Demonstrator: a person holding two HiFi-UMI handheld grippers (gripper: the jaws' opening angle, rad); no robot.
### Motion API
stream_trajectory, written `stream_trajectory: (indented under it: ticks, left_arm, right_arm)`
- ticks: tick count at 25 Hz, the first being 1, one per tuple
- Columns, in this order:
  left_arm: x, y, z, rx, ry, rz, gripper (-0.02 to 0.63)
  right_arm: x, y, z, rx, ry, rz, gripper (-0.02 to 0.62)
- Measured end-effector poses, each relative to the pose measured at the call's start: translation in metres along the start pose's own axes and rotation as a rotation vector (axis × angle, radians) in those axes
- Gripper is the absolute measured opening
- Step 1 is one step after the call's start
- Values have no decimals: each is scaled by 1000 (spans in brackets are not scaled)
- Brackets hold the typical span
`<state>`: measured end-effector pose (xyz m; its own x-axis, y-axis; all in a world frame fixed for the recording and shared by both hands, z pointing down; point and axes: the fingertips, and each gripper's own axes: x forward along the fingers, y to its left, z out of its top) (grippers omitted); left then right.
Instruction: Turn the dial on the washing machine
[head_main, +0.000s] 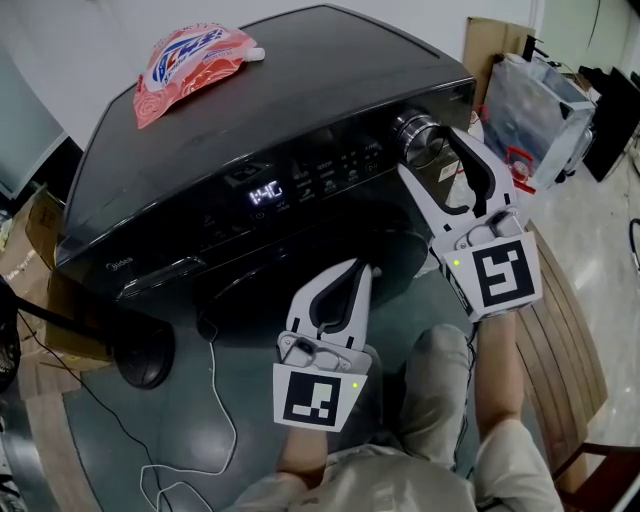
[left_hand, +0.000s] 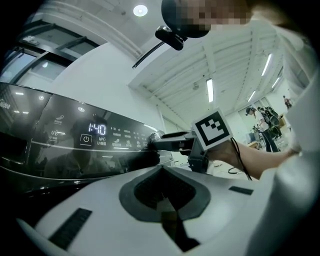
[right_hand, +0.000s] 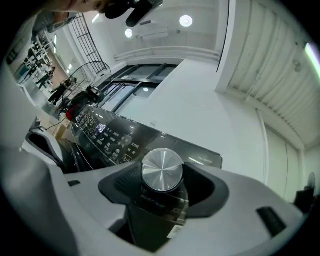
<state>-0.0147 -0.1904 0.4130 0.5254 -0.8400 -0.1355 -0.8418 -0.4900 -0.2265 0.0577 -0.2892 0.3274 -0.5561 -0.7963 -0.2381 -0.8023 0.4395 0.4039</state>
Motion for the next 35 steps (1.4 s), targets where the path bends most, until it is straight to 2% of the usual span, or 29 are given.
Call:
stream_trajectory:
  ticks: [2,7,18,29,35]
  left_arm:
    - [0,-1,-1,27,13,-10,14]
    - [-1,-1,-1,33,14,-14,14]
    - [-3,2,4,21,-4,-3,14]
    - [-9,2,8,32,-12,5,14]
    - [-12,5,9,6,-28,24,14]
  right_arm:
    - [0,-2,0,11,-3,-16,274]
    - [0,-5,-2,99,12,-46,274]
    - [0,-9,-7,279,51,-102,273]
    - [-1,-13,-13,551,49,-177,273]
    - [-3,-15,-15,720,27,-243,273]
